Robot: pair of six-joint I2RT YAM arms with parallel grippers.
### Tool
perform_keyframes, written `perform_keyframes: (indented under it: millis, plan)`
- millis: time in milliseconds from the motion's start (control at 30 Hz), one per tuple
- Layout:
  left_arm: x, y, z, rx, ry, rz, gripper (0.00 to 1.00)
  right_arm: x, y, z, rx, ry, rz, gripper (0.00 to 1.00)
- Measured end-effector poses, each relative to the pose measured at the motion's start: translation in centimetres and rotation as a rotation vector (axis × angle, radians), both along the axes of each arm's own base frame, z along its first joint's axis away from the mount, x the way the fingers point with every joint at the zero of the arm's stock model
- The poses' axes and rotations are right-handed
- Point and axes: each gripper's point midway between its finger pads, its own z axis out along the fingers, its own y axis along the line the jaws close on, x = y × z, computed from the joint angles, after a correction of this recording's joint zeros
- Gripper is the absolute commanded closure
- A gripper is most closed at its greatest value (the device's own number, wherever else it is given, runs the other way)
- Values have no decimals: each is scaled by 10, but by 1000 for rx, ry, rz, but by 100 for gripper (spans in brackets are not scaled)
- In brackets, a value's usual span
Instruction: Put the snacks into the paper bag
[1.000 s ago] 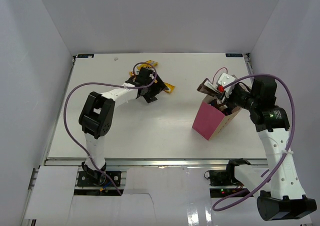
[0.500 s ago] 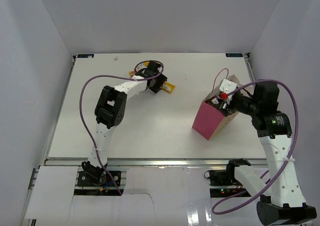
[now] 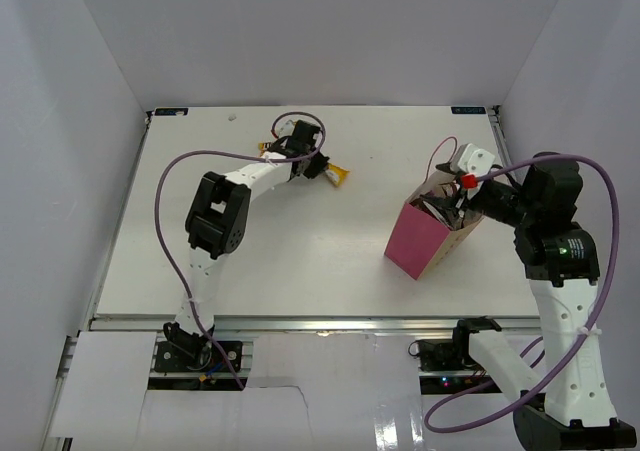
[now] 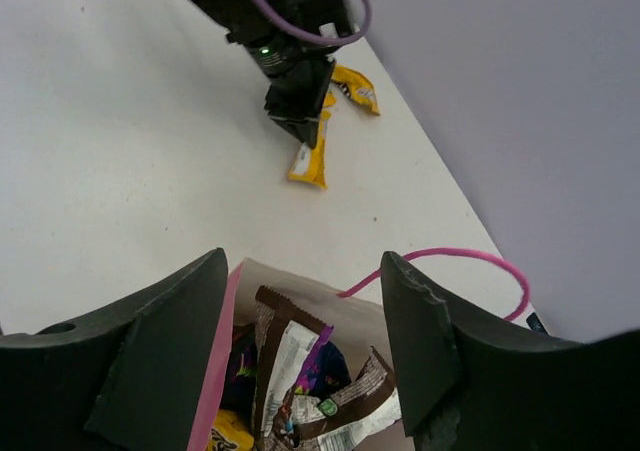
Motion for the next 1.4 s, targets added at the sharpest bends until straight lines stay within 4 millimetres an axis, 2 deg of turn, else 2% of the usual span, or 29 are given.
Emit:
perform_keyframes:
  millis: [100,133,167,267,333,433,500,600,800,900,967,1067,1167,1300,1333,1400]
  plan:
    - [-25,2,17,24,-71,-148,92,7,-1,21,63,-15,-45,22]
    - [-37,2,28,15,-108,-209,92,12,-3,28,96,-15,-79,16]
    - [-52,2,41,-3,-144,-273,92,17,-6,34,122,-15,-120,14]
    - [-85,-10,100,-87,-296,-451,93,37,-20,50,218,-13,-263,14]
    - [-101,-24,148,-137,-434,-560,94,48,-27,58,280,-4,-335,14]
    - [-134,-52,214,-183,-639,-713,96,60,-35,63,350,17,-411,15]
    - [-161,-74,245,-214,-734,-808,96,67,-40,65,390,28,-460,15]
    - [-194,-105,279,-251,-835,-918,97,74,-51,70,438,24,-534,13]
    - [-228,-144,327,-298,-973,-1034,96,81,-78,84,493,-39,-684,9]
    - [-244,-161,343,-307,-1027,-1076,96,81,-88,94,513,-78,-728,10]
    - [-254,-171,344,-309,-1045,-1104,96,78,-91,100,527,-96,-743,10]
    - [-264,-187,338,-309,-1048,-1143,95,74,-95,106,547,-115,-755,10]
    - [-260,-205,323,-283,-1032,-1166,90,73,-98,109,558,-126,-766,10]
    - [-240,-235,301,-212,-1003,-1178,68,74,-99,110,565,-124,-770,10]
    - [-236,-241,293,-195,-987,-1180,57,73,-99,110,568,-123,-770,10]
    - [-228,-250,278,-164,-956,-1186,47,73,-99,110,570,-124,-770,10]
